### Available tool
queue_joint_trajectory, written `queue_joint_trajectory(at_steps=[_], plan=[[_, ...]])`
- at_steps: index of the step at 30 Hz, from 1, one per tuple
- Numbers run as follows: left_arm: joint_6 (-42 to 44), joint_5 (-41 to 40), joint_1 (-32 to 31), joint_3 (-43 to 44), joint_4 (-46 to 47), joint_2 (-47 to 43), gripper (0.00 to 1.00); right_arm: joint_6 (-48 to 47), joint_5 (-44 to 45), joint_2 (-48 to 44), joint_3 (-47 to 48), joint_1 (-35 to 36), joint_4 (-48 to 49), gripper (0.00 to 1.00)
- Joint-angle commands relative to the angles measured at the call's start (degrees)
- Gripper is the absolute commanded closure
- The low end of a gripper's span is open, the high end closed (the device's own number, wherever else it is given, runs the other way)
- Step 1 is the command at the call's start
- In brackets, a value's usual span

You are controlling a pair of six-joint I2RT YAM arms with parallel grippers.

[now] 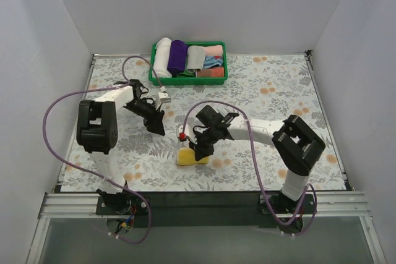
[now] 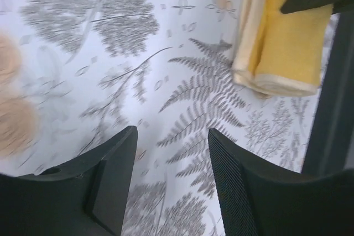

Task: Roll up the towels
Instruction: Roll the towel

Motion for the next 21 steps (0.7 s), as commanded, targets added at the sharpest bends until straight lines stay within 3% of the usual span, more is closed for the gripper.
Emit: queue_joint_trajectory(at_steps=[1, 6, 10, 15, 17, 21], plan=[[0.6, -2.9, 1.6, -1.4, 5.3, -10.2, 0.49, 2.0, -11.2, 6.3, 3.7, -2.9, -13.2, 0.99], [0.0, -8.4, 0.6, -13.2, 14.8, -26.9, 0.46, 1.9, -21.1, 14.7, 9.8, -7.2, -19.7, 0.99], [-1.0, -14.4, -5.5, -22.5, 22.1, -39.2, 0.43, 1.9, -26.1, 19.7, 13.3, -10.5, -22.4, 0.99], [-3.6, -25.8, -23.8, -35.3, 31.1, -53.6, 0.37, 1.7, -29.1, 26.6, 17.2, -12.6, -24.8, 0.99], [-4.3, -33.1, -32.3, -37.9, 35.5, -56.0, 0.37, 1.6, -29.9, 28.4, 18.3, -13.4, -25.9, 0.99], [-3.7, -38.5, -41.8, -40.2, 40.8, -55.3, 0.36, 1.5, -30.9, 31.6, 19.3, -14.4, -26.0, 0.99]])
